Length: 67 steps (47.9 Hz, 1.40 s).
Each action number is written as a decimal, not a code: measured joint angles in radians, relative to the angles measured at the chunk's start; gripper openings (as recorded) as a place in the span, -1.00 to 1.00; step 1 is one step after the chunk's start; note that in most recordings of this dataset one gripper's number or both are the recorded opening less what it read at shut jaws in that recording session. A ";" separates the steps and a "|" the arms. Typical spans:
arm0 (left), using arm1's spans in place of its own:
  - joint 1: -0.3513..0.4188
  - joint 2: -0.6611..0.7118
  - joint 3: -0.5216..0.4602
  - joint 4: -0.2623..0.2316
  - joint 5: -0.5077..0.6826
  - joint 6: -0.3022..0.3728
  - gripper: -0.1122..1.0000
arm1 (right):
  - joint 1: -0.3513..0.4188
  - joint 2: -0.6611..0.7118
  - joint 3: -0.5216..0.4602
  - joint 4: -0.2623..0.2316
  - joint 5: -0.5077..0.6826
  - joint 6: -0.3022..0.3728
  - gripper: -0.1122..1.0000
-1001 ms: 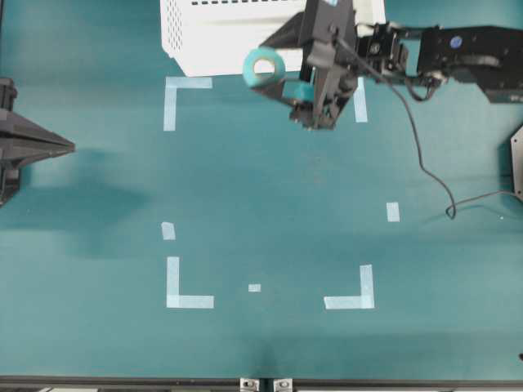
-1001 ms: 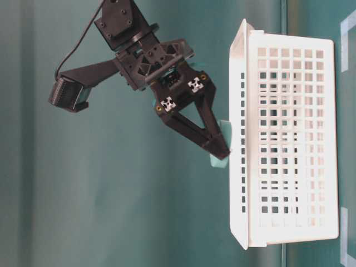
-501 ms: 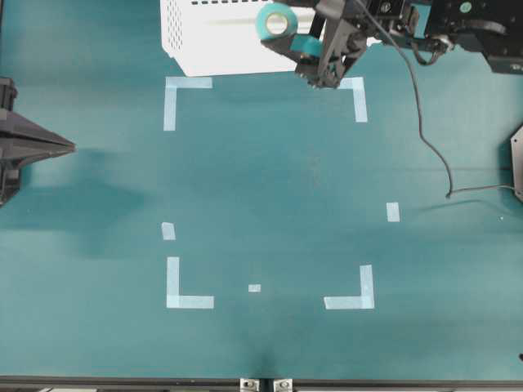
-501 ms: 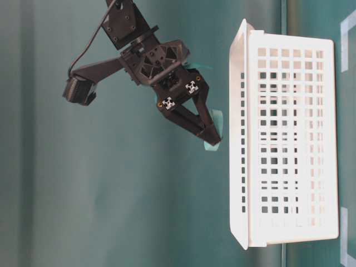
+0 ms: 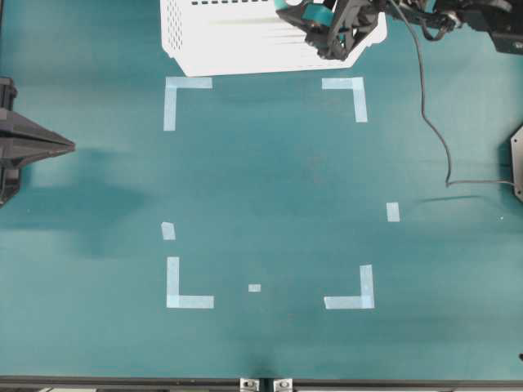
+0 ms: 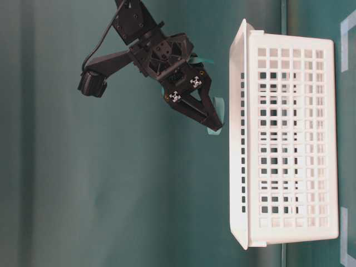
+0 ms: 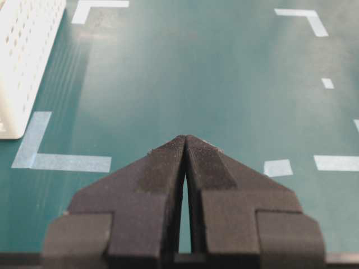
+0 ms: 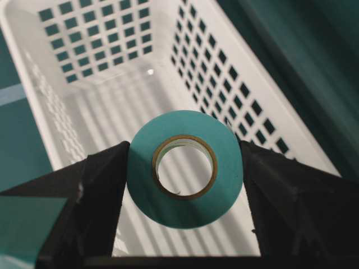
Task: Put the tape in the middle into the white basket.
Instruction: 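Lower the tape roll into the basket and open the right gripper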
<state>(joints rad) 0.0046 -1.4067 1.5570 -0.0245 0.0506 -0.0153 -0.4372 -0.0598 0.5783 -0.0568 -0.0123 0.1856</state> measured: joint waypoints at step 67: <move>0.008 0.000 -0.002 -0.002 0.000 0.000 -0.99 | 0.124 -0.049 0.025 0.000 -0.003 0.005 0.90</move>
<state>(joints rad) 0.0123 -1.4067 1.5555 -0.0261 0.0506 -0.0153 -0.3129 -0.1089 0.6029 -0.0568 -0.0153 0.1902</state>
